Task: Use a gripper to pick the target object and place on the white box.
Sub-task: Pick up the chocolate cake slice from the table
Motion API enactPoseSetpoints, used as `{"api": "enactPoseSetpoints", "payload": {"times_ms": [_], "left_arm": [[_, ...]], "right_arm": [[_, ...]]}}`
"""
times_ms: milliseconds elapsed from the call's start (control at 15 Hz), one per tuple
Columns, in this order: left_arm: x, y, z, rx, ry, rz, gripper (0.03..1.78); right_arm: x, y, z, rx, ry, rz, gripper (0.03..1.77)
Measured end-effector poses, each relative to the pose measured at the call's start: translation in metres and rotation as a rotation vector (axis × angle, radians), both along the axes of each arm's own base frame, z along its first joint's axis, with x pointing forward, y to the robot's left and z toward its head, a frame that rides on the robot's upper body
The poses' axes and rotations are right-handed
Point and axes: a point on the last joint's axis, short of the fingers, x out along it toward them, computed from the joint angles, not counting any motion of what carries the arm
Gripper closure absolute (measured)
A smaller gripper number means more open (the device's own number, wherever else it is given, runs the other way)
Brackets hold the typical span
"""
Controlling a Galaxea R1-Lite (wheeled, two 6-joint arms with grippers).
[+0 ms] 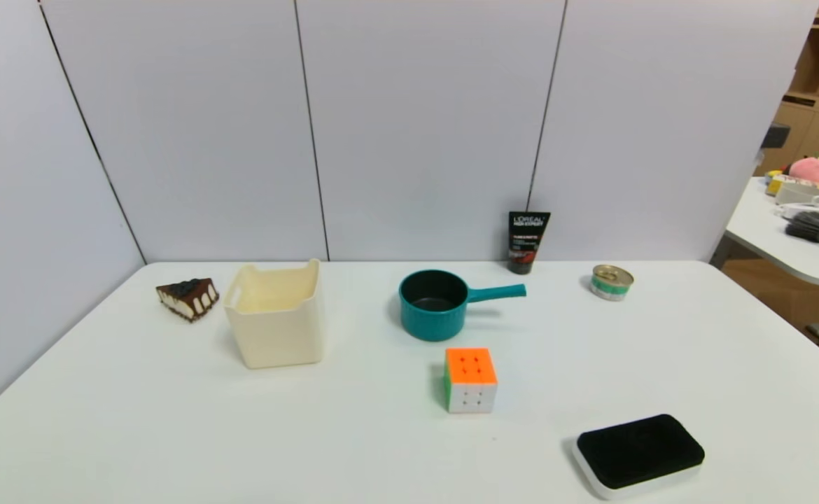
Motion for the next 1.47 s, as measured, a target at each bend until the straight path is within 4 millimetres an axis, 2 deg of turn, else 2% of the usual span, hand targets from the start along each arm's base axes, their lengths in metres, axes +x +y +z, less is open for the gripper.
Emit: {"api": "enactPoseSetpoints", "payload": {"times_ms": [1333, 1467], "left_arm": [[0.0009, 0.0, 0.0001, 0.0, 0.026, 0.004, 0.12], [0.0017, 0.0, 0.0073, 0.006, 0.072, 0.002, 0.12]], "right_arm": [[0.0, 0.0, 0.0, 0.0, 0.0, 0.0, 0.1], [0.0, 0.0, 0.0, 0.0, 0.0, 0.0, 0.1]]}}
